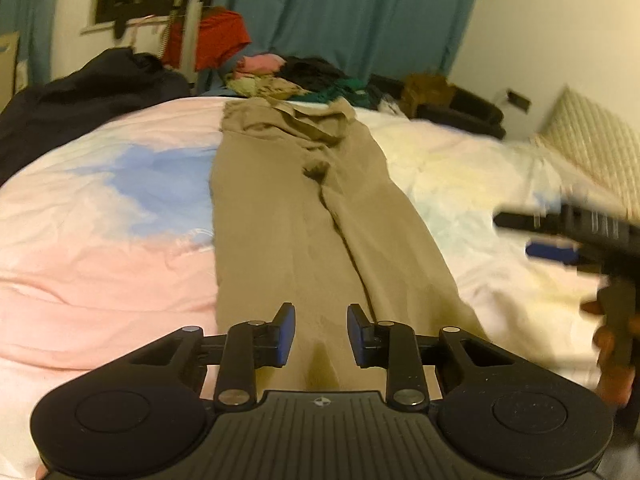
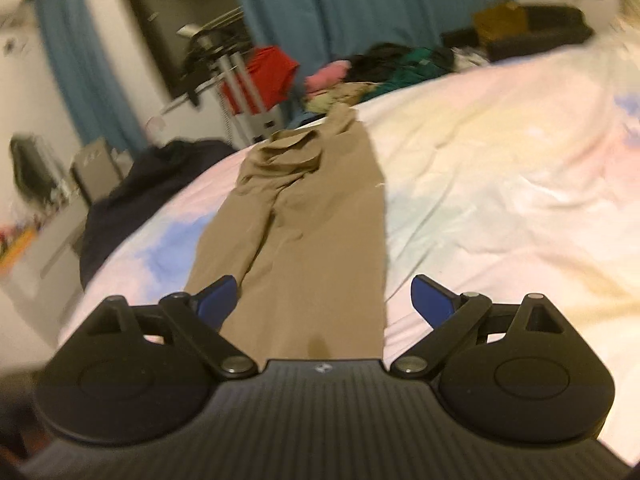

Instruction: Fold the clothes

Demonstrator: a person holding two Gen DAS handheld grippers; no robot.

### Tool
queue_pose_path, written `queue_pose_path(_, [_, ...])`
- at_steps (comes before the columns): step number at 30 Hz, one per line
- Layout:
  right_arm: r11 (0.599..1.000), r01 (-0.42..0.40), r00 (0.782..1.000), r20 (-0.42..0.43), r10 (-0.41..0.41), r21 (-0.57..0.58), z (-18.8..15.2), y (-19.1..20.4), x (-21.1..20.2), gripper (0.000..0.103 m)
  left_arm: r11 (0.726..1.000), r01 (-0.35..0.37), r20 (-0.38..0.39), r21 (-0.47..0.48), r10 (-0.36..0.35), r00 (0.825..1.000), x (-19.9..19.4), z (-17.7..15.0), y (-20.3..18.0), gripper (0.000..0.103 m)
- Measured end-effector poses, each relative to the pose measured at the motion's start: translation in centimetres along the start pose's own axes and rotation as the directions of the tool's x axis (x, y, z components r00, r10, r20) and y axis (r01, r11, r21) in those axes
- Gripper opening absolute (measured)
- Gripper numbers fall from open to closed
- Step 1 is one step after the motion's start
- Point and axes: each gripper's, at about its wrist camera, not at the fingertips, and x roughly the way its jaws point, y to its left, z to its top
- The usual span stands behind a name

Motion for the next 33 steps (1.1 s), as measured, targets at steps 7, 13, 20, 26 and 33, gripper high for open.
queue_pose_path(7, [0.995,0.013,0.999,-0.047,-0.009,0.094,-0.5,-1.7,1.7,0.095,0.982,-0.069,-0.200,0.176,0.104,0.974,4.4,-1.8,-3.3,0.051])
queue_pose_path(13, [0.991,-0.003,0.997,-0.076,0.013,0.130,-0.9,-2.2,2.0,0.095,0.978,-0.124,-0.209,0.169,0.159,0.965,5.2,-2.0,-3.0,0.014])
queue_pose_path(20, [0.989,-0.002,0.995,-0.099,0.017,0.149,-1.0,-2.8,2.2,0.095,0.987,-0.069,-0.023,0.146,0.073,0.997,0.5,-1.2,-3.2,0.004])
queue_pose_path(26, [0.991,-0.009,0.991,-0.129,0.027,0.134,-1.2,-2.7,2.6,0.095,0.986,-0.004,0.008,0.168,0.002,1.000,-0.2,-0.8,-4.0,0.003])
queue_pose_path(33, [0.990,-0.005,0.990,-0.141,0.025,0.142,-1.4,-2.9,2.8,0.095,0.984,0.041,0.027,0.174,-0.046,0.999,-0.5,-0.7,-4.4,0.003])
